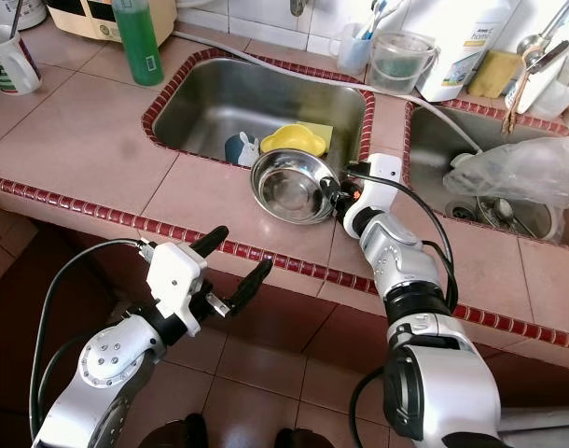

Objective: Kitchen organization

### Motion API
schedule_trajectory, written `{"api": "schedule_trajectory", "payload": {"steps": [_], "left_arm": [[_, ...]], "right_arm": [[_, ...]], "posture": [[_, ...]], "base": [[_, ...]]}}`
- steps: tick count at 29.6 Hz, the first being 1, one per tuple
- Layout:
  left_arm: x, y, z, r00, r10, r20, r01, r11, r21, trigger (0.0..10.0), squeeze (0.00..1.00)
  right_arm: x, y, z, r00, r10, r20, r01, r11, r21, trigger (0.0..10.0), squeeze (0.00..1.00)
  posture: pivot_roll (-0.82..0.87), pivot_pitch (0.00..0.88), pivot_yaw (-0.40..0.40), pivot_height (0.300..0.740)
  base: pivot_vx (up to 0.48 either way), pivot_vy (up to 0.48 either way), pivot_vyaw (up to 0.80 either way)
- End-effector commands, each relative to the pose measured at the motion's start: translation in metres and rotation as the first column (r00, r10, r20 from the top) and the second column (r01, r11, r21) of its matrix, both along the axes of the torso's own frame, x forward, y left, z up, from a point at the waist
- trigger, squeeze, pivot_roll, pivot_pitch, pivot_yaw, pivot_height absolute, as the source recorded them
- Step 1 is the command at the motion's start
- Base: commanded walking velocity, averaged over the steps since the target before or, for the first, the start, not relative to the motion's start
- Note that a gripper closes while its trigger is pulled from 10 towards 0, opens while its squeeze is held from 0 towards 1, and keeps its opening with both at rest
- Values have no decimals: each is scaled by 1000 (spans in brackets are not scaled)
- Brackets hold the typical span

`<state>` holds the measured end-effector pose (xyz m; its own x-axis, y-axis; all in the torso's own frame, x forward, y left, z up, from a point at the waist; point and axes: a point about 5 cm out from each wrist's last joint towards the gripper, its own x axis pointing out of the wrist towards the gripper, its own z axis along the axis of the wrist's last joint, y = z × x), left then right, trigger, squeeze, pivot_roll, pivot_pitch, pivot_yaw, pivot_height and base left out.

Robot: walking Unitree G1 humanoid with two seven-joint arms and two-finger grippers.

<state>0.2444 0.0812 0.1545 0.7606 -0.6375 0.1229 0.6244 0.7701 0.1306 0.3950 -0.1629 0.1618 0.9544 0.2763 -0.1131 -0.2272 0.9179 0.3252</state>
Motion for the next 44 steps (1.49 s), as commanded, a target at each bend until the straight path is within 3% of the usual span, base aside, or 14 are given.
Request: {"api": "schedule_trajectory", "payload": {"steps": [1,26,30,32,33,34,35,36,38,39,44], "left_arm": [[-1,-4,1,1000,-10,4,10,1000,6,10000,0],[12,-2,8,999,-9,41,9,1000,11,10000,0],[18,0,11,998,7,64,-8,1000,11,10000,0],[22,2,13,997,21,70,-21,1000,0,10000,0],[26,3,15,997,37,70,-36,999,-20,10000,0],[30,5,17,996,54,71,-52,998,-34,10000,0],[30,5,17,996,54,71,-52,998,-34,10000,0],[34,7,17,995,78,66,-76,997,-31,10000,0],[36,8,17,994,92,63,-91,996,-27,10000,0],[40,10,16,992,118,46,-115,992,-49,10000,0],[45,16,14,987,158,11,-156,982,-109,10000,0]], "right_arm": [[-2,-2,-7,999,-6,-44,7,1000,14,0,0],[3,-2,7,999,-43,-2,43,997,57,0,0],[3,1,14,995,-53,87,46,996,74,0,0],[1,2,17,990,-46,131,34,995,93,471,0],[-1,2,22,977,-50,208,30,995,99,4510,0],[-3,2,25,968,-56,244,25,991,128,5961,0],[-3,2,25,968,-56,244,25,991,128,5961,0],[-4,2,26,962,-71,264,27,986,165,8157,0],[-5,2,27,957,-82,278,30,982,185,8157,0],[-9,1,28,944,-103,314,38,978,205,10000,0],[-27,6,35,876,-111,469,29,983,179,10000,0]], "posture": [[69,210,-102,740],[73,155,-88,740],[79,118,-86,740],[80,102,-82,740],[78,88,-76,740],[78,83,-74,740],[78,83,-74,740],[76,80,-70,740],[74,76,-65,740],[70,70,-60,740],[39,39,-34,740]], "base": [[0,0,0],[0,0,0],[0,0,0],[0,0,0],[0,0,0],[0,0,0],[0,0,0],[0,0,0],[0,0,0],[0,0,0],[0,0,0]]}}
